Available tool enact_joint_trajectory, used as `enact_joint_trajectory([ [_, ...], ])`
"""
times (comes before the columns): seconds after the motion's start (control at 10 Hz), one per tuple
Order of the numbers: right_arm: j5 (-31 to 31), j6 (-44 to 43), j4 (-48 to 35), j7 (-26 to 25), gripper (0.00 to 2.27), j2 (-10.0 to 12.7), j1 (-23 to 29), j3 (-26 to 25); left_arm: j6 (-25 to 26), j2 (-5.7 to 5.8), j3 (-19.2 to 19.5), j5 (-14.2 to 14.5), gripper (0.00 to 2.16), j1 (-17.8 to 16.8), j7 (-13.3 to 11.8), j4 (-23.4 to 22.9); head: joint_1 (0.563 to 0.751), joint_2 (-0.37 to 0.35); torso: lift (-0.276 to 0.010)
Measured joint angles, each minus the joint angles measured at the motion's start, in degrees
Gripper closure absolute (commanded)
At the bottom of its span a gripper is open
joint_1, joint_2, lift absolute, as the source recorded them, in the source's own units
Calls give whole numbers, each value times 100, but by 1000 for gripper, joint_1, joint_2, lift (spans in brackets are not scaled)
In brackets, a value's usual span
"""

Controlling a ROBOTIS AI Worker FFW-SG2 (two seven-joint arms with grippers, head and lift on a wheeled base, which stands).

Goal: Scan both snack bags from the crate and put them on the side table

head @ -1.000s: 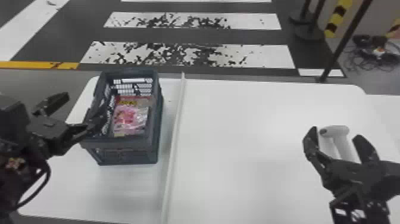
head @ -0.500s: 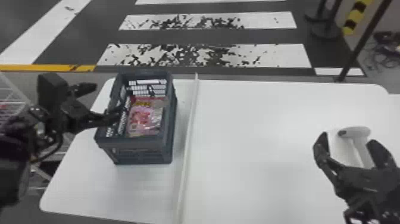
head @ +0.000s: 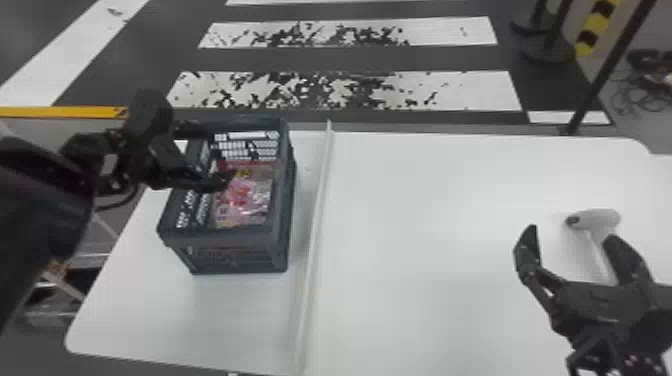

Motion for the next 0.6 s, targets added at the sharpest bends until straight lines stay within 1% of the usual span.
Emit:
enact_joint_trajectory([
  [0.1,6,3,-35,-5,39,1,35,-4,-4,-21,-438,-211,97,-451,-204,420,695,72,-87],
  [0.2,6,11,-64,-6,39,-3,57,-16,0,-102,-750,-414,97,-778,-334,764,695,64,-87],
  [0.3,6,16,-83,-6,39,-10,81,-40,-22,-263,-1052,-642,97,-1105,-457,1152,695,58,-87],
  [0.4,-3,21,-88,-6,39,-21,79,-51,-62,-509,-1154,-960,97,-1306,-693,1455,695,41,-87],
  [0.5,-25,69,-89,-6,39,-45,29,-32,-92,-764,-1171,-1356,97,-1400,-849,1706,695,30,-87],
  [0.6,-51,121,-85,-6,39,-77,-30,0,-98,-875,-1188,-1561,97,-1408,-930,1867,695,32,-87],
])
